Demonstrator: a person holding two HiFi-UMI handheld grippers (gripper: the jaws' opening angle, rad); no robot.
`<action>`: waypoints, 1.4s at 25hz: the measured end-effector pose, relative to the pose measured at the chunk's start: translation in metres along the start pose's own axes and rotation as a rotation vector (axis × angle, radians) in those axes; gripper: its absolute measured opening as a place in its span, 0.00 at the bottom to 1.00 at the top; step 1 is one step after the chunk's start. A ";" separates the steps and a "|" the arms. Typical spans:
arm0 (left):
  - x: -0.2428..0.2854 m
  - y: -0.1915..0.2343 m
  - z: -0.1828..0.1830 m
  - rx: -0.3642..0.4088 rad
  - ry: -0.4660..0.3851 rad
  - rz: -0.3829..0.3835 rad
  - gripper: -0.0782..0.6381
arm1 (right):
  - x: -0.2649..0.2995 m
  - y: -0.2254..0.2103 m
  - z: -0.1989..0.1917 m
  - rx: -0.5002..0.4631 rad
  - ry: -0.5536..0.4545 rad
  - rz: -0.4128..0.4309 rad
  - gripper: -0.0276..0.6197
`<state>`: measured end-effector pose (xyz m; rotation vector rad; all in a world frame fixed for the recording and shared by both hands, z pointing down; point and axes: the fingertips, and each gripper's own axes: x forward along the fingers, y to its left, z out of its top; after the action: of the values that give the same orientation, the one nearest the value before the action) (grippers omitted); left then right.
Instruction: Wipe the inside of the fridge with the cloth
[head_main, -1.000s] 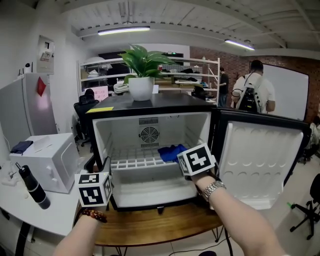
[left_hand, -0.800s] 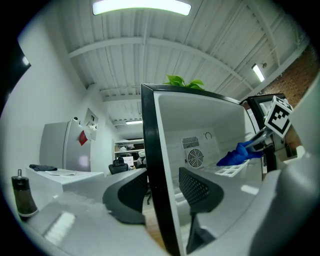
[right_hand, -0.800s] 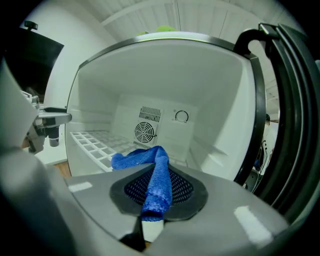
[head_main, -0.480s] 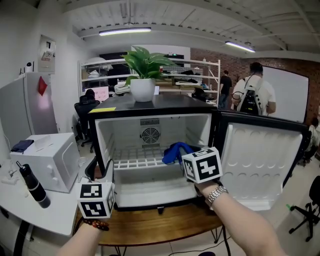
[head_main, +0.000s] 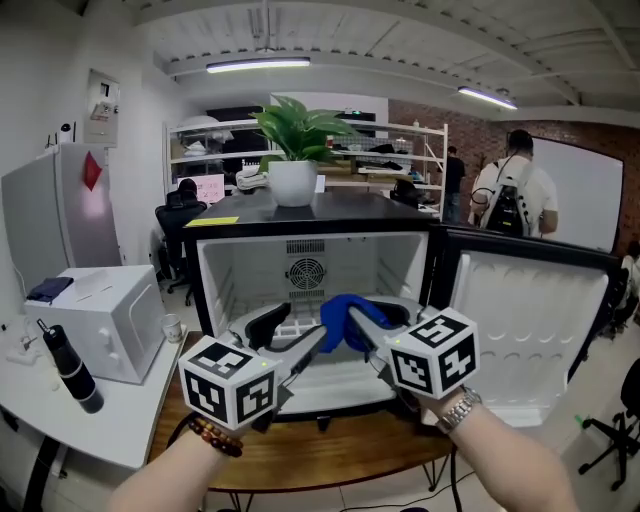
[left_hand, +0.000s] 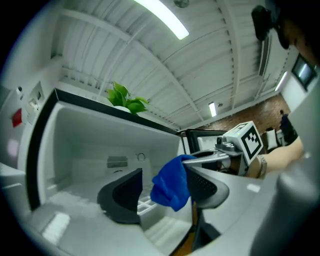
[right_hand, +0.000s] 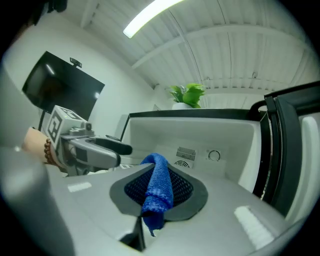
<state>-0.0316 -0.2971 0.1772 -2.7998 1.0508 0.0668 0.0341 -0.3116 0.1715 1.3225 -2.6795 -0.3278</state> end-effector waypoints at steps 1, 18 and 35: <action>0.007 -0.007 0.000 -0.037 0.006 -0.052 0.54 | -0.004 0.005 0.004 -0.010 -0.019 0.025 0.12; 0.032 -0.074 -0.008 -0.189 0.002 -0.493 0.43 | -0.047 0.020 0.011 0.056 -0.154 0.282 0.12; 0.087 -0.027 -0.011 -0.089 0.049 -0.137 0.27 | -0.061 -0.010 -0.011 -0.015 -0.101 -0.071 0.23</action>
<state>0.0509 -0.3354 0.1830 -2.9592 0.8845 0.0296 0.0818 -0.2705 0.1784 1.4370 -2.7095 -0.4323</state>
